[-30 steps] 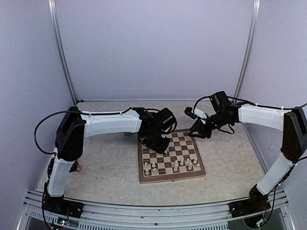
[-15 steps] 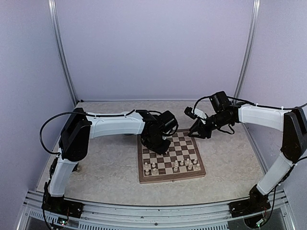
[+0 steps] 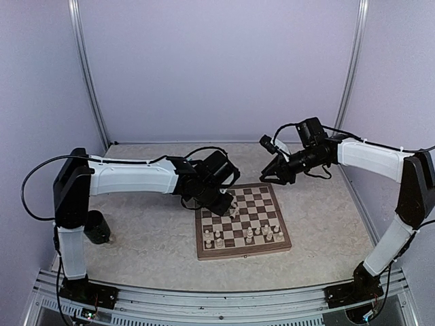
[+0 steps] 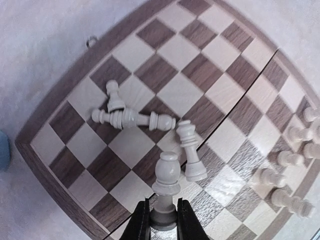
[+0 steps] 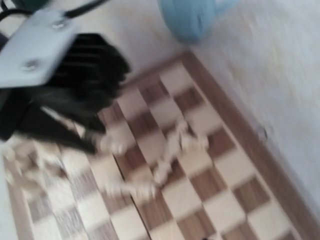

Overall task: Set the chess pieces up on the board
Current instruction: Pass from the left arm to the right

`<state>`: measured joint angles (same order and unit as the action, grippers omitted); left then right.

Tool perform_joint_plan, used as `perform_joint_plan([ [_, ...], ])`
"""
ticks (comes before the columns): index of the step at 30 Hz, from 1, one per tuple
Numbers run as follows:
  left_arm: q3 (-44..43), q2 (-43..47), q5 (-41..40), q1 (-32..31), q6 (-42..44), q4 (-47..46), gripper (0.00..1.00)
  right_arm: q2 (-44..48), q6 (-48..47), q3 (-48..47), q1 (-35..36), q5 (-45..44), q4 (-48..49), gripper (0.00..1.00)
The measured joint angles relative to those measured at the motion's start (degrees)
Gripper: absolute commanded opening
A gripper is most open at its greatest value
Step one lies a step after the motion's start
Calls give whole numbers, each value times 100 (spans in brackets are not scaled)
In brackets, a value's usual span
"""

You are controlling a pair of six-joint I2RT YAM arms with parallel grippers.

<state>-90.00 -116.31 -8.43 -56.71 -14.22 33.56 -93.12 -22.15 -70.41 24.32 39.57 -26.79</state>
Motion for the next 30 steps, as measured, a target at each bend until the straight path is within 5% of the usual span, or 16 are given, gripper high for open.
perform_joint_plan([
  [9,758,855,448,0,227,-1687,8,-1119,577,-1102,37,1405,-474,45],
  [18,909,894,715,-31,160,-2151,8,-1370,1005,-1217,195,2170,-721,46],
  [26,907,925,866,-168,144,-2240,8,-1526,1167,-1248,295,2382,-723,32],
  [30,905,925,866,-190,140,-2238,8,-1606,1250,-1248,295,2503,-723,34],
])
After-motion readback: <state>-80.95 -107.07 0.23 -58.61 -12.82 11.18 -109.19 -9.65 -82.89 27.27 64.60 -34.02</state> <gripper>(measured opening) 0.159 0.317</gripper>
